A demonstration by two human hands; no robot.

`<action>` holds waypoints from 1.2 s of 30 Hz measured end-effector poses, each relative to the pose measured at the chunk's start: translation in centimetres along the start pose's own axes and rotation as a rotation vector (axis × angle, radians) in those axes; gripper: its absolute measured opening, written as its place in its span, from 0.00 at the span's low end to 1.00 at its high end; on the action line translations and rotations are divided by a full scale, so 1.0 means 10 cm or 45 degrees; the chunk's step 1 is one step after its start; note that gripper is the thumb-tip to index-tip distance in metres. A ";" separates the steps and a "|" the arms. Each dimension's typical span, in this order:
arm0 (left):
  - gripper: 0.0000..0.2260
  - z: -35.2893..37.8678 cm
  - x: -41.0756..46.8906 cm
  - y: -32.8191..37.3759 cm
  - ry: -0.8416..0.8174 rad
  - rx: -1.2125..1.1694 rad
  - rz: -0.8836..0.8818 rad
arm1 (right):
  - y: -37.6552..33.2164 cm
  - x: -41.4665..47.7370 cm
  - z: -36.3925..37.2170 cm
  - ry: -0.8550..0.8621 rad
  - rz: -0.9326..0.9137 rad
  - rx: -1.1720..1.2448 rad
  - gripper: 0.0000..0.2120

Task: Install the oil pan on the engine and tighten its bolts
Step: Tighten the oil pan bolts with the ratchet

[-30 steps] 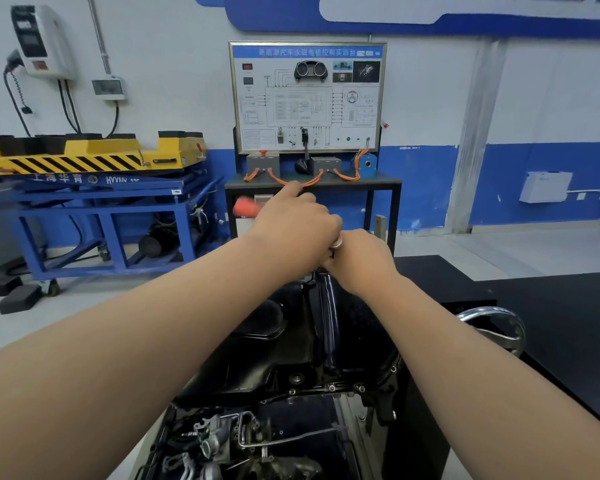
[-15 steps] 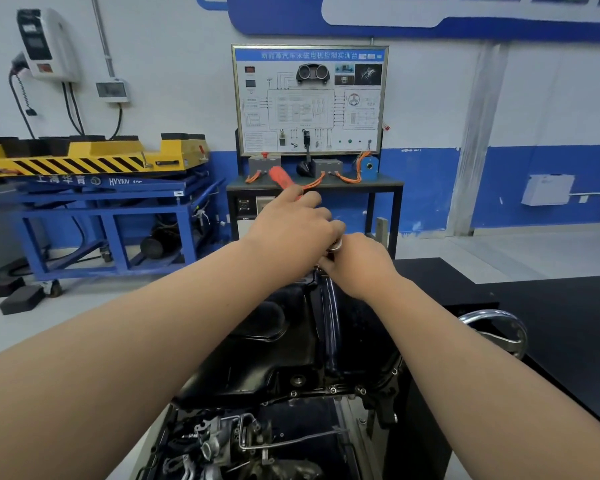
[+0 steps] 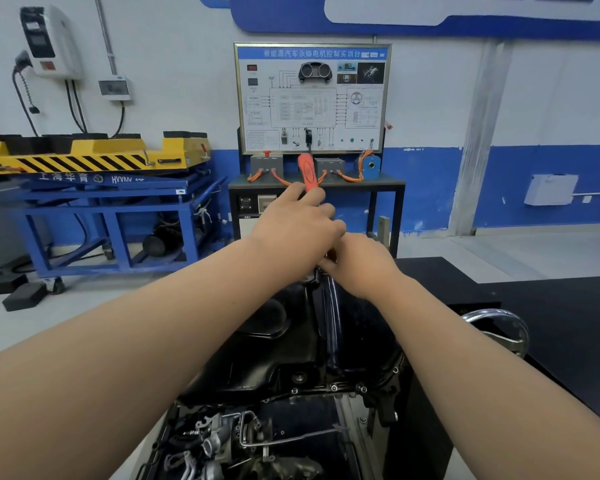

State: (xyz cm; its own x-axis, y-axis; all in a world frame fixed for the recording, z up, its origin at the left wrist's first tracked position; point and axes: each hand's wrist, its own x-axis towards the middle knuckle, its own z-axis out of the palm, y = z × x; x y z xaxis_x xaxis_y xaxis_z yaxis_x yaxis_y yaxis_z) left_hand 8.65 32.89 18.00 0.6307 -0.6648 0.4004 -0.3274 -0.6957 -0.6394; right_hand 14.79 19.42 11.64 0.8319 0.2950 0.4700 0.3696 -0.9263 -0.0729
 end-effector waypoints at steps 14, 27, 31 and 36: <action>0.08 -0.01 0.04 0.05 -0.092 -0.084 -0.154 | -0.05 0.01 0.04 0.107 0.125 0.086 0.16; 0.17 -0.03 0.03 0.05 -0.172 -0.113 -0.240 | -0.09 0.01 0.00 0.104 0.160 -0.113 0.13; 0.07 -0.03 0.03 0.05 -0.060 -0.036 -0.090 | -0.06 0.03 0.02 0.094 0.154 -0.002 0.17; 0.14 0.01 0.01 0.01 0.010 0.045 0.009 | -0.03 0.01 0.02 0.075 0.056 -0.016 0.15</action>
State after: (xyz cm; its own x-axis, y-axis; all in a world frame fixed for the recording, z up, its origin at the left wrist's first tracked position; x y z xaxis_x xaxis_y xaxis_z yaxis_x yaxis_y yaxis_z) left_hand 8.77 32.78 17.92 0.6228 -0.6718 0.4010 -0.3066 -0.6811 -0.6649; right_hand 14.85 19.75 11.56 0.8214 0.2400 0.5173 0.3276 -0.9411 -0.0835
